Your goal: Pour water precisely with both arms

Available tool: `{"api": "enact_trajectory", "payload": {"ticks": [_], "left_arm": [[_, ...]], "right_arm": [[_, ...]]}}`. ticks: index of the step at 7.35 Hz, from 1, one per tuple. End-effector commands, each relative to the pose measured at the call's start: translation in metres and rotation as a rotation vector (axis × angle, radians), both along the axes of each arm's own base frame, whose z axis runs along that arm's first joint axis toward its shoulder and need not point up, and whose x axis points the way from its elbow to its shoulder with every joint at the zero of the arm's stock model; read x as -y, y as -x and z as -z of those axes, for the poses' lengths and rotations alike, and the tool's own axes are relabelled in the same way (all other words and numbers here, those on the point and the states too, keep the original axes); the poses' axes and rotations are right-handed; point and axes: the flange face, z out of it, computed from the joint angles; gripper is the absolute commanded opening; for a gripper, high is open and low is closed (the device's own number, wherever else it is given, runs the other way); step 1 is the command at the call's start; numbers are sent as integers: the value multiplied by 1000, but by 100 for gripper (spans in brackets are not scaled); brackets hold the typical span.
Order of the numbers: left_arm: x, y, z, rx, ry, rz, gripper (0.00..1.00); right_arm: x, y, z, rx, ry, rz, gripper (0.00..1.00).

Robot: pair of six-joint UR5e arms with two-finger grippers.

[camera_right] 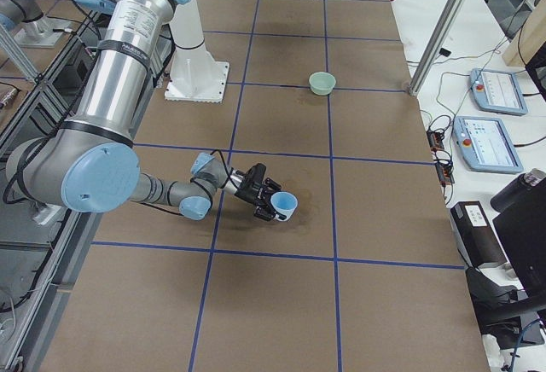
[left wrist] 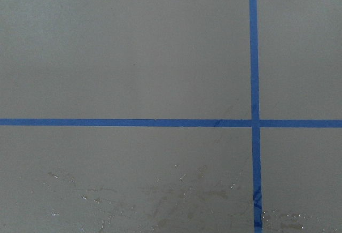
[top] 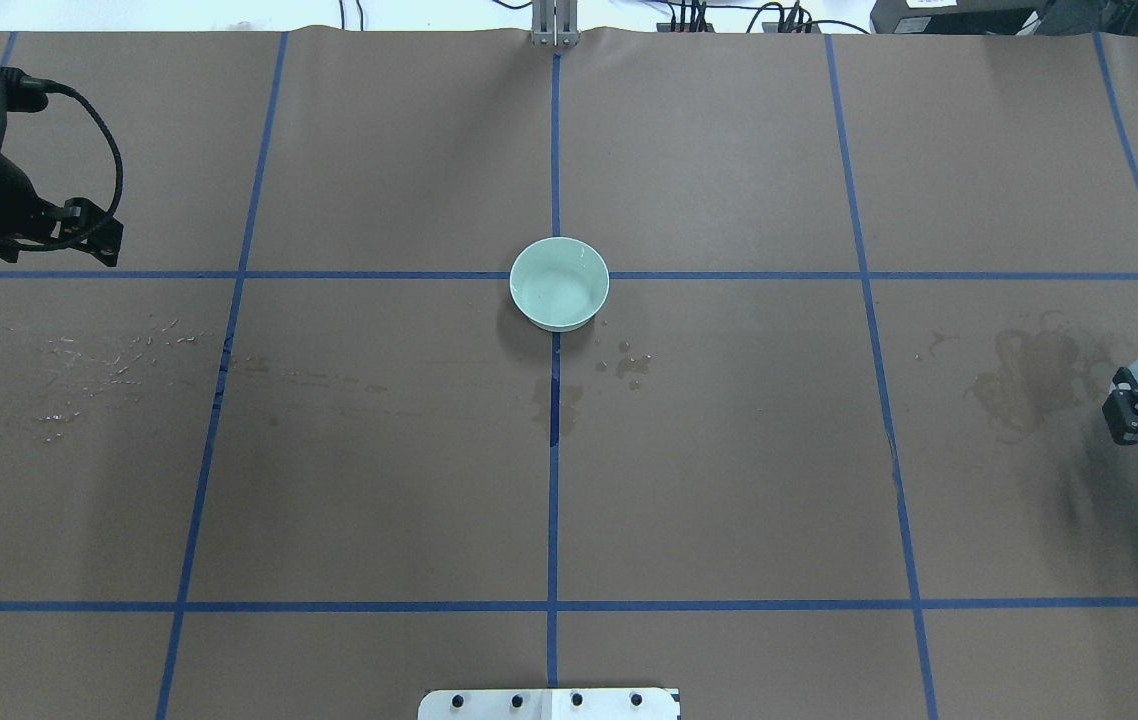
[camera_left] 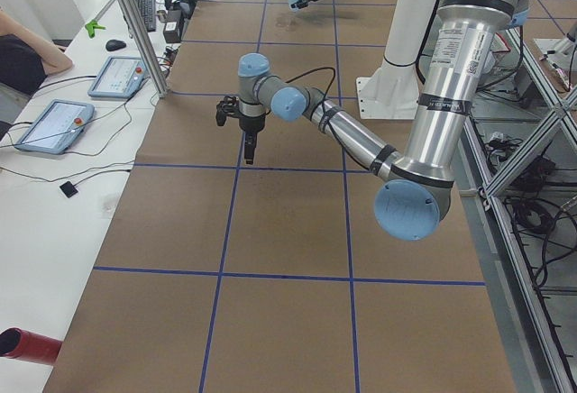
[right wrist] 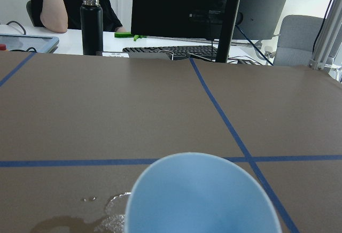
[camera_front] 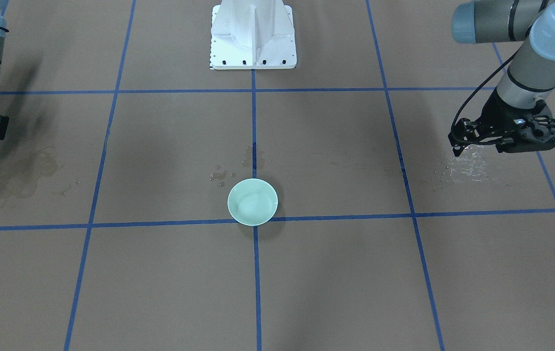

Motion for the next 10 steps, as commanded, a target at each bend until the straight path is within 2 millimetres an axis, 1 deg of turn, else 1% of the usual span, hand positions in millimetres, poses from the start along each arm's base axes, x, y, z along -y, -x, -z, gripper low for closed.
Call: {"api": "enact_trajectory", "payload": {"ticks": [1, 4, 5, 6, 7, 9, 10], "left_arm": [[0, 0, -2, 2, 0, -1, 100], [0, 0, -2, 4, -2, -6, 100], [1, 0, -2, 4, -2, -6, 100], [1, 0, -2, 4, -4, -9, 100], [1, 0, -3, 5, -3, -9, 100], [1, -1, -4, 6, -2, -9, 100], [1, -1, -4, 6, 0, -9, 100]], "right_arm": [[-7, 6, -5, -6, 5, 27, 0], [-11, 6, -7, -9, 7, 41, 0], [-12, 7, -7, -9, 8, 45, 20], [-12, 8, -7, -9, 8, 49, 29], [-13, 7, -7, -10, 8, 49, 47], [-13, 7, -8, -14, 6, 49, 70], [-13, 7, -7, -13, 2, 46, 98]]}}
